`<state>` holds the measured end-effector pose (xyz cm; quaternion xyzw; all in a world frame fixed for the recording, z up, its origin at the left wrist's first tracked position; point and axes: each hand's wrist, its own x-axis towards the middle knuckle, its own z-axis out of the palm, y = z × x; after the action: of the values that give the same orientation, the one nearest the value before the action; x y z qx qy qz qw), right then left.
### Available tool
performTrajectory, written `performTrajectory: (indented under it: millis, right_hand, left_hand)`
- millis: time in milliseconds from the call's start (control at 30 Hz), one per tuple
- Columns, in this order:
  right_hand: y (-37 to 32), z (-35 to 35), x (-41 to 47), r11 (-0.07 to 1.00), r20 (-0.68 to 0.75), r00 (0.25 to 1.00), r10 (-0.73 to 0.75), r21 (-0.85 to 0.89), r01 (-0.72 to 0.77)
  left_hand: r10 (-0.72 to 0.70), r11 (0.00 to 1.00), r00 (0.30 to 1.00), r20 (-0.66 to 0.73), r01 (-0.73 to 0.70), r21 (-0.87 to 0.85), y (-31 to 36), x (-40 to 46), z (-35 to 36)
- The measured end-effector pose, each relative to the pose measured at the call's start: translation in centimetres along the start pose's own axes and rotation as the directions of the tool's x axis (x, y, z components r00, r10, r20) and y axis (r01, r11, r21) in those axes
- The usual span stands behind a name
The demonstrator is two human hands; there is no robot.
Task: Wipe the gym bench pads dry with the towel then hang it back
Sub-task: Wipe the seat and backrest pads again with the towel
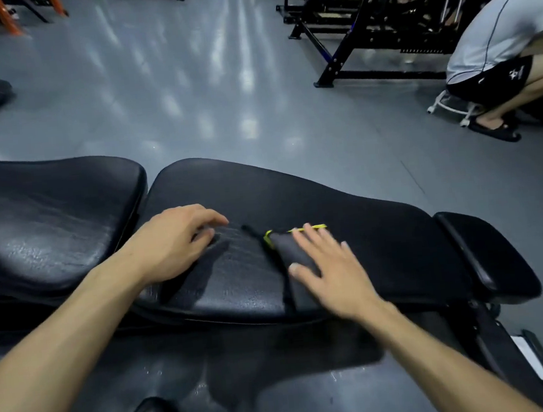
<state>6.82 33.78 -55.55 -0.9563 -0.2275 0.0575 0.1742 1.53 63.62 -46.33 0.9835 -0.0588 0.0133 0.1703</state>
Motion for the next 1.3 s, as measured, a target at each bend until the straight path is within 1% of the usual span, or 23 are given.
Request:
performTrajectory:
  millis: [67, 100, 133, 200, 267, 333, 400, 467, 533, 567, 633, 700, 767, 867, 933, 1000, 1067, 1100, 1133, 1200, 1233, 1267, 1300]
  right_hand:
    - [2.9, -1.0, 2.2, 0.958, -0.021, 0.959, 0.284, 0.042, -0.283]
    - [3.2, -1.0, 2.8, 0.921, -0.026, 0.922, 0.387, 0.052, -0.385]
    - [2.4, -0.7, 3.0, 0.900, -0.033, 0.899, 0.436, 0.046, -0.434]
    - [-1.3, 0.2, 2.6, 0.919, -0.045, 0.917, 0.395, 0.027, -0.394]
    - [-6.4, 1.1, 0.7, 0.973, -0.061, 0.971, 0.230, -0.006, -0.231]
    - [-10.6, 2.2, -1.8, 0.998, -0.070, 0.997, 0.042, -0.039, -0.044]
    - [-12.0, 2.5, -3.2, 0.996, -0.025, 0.996, -0.083, -0.034, 0.083]
    - [-10.1, 1.7, -2.5, 0.992, 0.008, 0.992, -0.125, 0.000, 0.125]
    - [-6.3, 1.0, -0.2, 0.998, -0.020, 0.998, -0.055, -0.010, 0.055]
    - [-4.4, 0.5, 1.0, 0.999, -0.030, 0.999, 0.037, -0.021, -0.037]
    - [-2.2, -0.3, 2.8, 0.967, -0.032, 0.967, 0.254, -0.009, -0.255]
    - [-2.6, 0.0, 2.9, 0.936, -0.025, 0.936, 0.351, 0.014, -0.351]
    - [-4.8, 0.7, 1.5, 0.954, -0.040, 0.953, 0.300, -0.002, -0.300]
    - [-7.8, 1.5, -2.1, 0.996, -0.049, 0.995, 0.090, -0.019, -0.091]
    - [-7.5, 1.5, -3.3, 1.000, -0.014, 1.000, -0.021, -0.024, 0.020]
    - [-5.7, 1.0, -2.2, 0.998, 0.033, 0.997, -0.066, -0.001, 0.066]
    - [-2.7, 0.4, 1.0, 1.000, 0.013, 1.000, -0.020, 0.008, 0.020]
    - [-1.0, 0.0, 3.2, 0.999, -0.011, 0.999, 0.044, 0.007, -0.044]
    - [0.4, -0.6, 5.3, 0.990, -0.027, 0.990, 0.138, 0.011, -0.138]
    - [1.7, -1.2, 9.1, 0.936, -0.012, 0.937, 0.348, 0.062, -0.347]
    - [1.4, -1.2, 10.2, 0.909, 0.003, 0.912, 0.410, 0.080, -0.409]
    - [0.4, -0.8, 10.7, 0.904, 0.007, 0.907, 0.422, 0.071, -0.421]
    - [-1.1, -0.3, 10.6, 0.926, -0.002, 0.927, 0.376, 0.039, -0.376]
  left_hand:
    - [-0.005, 1.000, 1.000, 0.003, 0.005, 0.007, -0.3, -0.5, -0.2]
    - [-0.009, 1.000, 1.000, 0.004, 0.009, 0.014, -0.6, -0.8, -0.3]
    - [-0.011, 1.000, 1.000, 0.003, 0.011, 0.024, -0.9, -0.9, -0.4]
    - [-0.016, 0.999, 1.000, -0.002, 0.016, 0.047, -1.2, -1.0, -0.6]
    - [-0.022, 0.998, 1.000, -0.004, 0.022, 0.058, -1.0, -0.8, -0.8]
    - [-0.032, 0.998, 0.999, 0.000, 0.032, 0.054, -0.7, -0.6, -0.8]
    - [-0.043, 0.998, 0.999, 0.003, 0.042, 0.044, -0.6, -0.6, -0.9]
    - [-0.047, 0.998, 0.999, -0.002, 0.047, 0.033, -0.6, -1.0, -1.0]
    - [-0.052, 0.999, 0.999, -0.016, 0.052, 0.013, -0.9, -1.6, -1.3]
    - [-0.058, 0.998, 0.998, -0.021, 0.058, -0.001, -1.0, -1.9, -1.4]
    - [-0.063, 0.998, 0.998, -0.020, 0.063, -0.010, -1.2, -2.4, -1.4]
    - [-0.056, 0.998, 0.998, -0.004, 0.056, -0.002, -1.2, -2.7, -1.3]
    - [-0.049, 0.999, 0.999, 0.016, 0.049, -0.001, -1.0, -2.6, -1.2]
    - [-0.025, 1.000, 0.999, 0.038, 0.025, -0.007, -0.4, -1.8, -0.9]
    - [-0.009, 1.000, 0.999, 0.048, 0.010, -0.022, 0.1, -1.1, -0.6]
    - [-0.003, 1.000, 0.998, 0.060, 0.004, -0.027, 0.3, -0.6, -0.5]
    - [-0.007, 1.000, 0.998, 0.068, 0.009, -0.028, 0.1, -0.4, -0.4]
    - [-0.013, 0.999, 0.997, 0.071, 0.015, -0.029, -0.2, -0.4, -0.4]
    - [-0.014, 0.999, 0.997, 0.070, 0.017, -0.032, -0.4, -0.4, -0.4]
    - [-0.009, 0.999, 0.998, 0.061, 0.011, -0.035, -1.1, -0.5, -0.5]
    - [-0.010, 0.999, 0.999, 0.049, 0.012, -0.032, -1.3, -0.5, -0.6]
    - [-0.016, 0.999, 0.999, 0.039, 0.018, -0.027, -1.6, -0.3, -0.6]
    - [-0.023, 0.999, 0.999, 0.036, 0.024, -0.024, -1.7, -0.2, -0.7]
